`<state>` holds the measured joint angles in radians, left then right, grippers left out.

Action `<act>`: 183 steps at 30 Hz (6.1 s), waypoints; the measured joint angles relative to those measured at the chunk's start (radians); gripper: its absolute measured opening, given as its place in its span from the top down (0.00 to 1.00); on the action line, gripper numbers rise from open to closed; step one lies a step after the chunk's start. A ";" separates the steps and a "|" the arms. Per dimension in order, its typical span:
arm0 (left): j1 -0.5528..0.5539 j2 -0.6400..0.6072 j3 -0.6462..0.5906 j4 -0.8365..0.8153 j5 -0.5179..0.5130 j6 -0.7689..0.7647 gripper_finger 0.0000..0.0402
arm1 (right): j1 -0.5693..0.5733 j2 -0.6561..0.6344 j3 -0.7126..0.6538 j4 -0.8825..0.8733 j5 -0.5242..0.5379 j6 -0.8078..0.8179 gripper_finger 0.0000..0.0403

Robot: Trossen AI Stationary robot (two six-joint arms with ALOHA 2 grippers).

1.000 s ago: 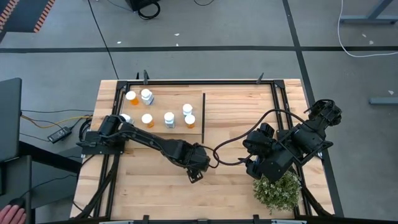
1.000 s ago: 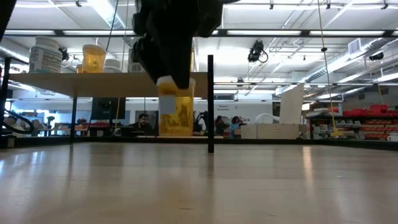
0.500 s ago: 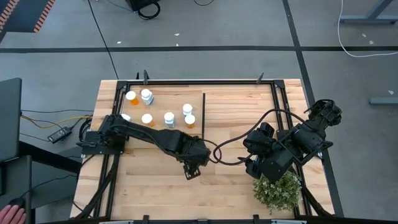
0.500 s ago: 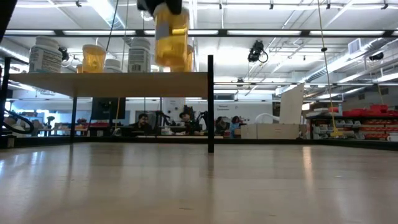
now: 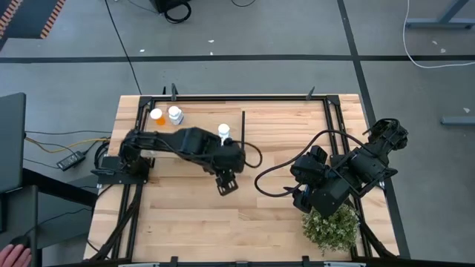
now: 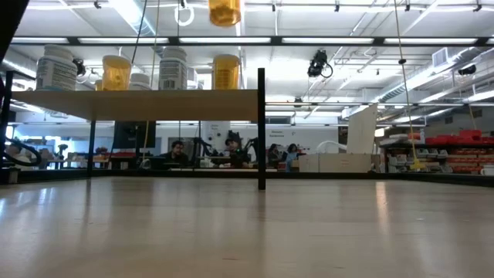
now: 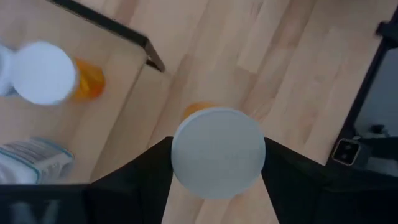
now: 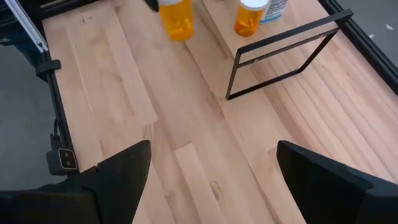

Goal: Pick and place medicine bottles onto shelf by color
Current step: Put the orange pill bottle on the shelf, then adjust the white pill bottle on the shelf

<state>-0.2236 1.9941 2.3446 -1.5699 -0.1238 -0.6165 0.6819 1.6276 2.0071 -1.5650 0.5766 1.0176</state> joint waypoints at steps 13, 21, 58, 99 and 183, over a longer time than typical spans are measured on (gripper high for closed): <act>0.126 -0.089 0.006 -0.002 -0.036 0.084 0.43 | 0.002 0.000 0.000 -0.006 0.003 0.002 0.12; 0.230 -0.117 0.006 -0.001 -0.056 0.204 0.45 | 0.002 0.000 0.000 -0.006 0.003 0.002 0.12; 0.600 -0.392 -0.671 0.196 -0.028 0.495 0.44 | -0.040 0.000 0.000 -0.006 0.026 0.003 0.12; 0.665 -0.337 -0.663 0.255 0.050 0.479 0.27 | -0.040 -0.001 0.000 -0.006 0.044 0.018 0.12; 0.572 -0.595 -0.146 0.036 -0.003 0.447 0.55 | -0.807 0.348 -0.031 0.687 -0.491 -0.849 0.12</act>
<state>0.3481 1.3991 2.1986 -1.5343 -0.1268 -0.1694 -0.1247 1.9751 1.9762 -0.8784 0.0859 0.1685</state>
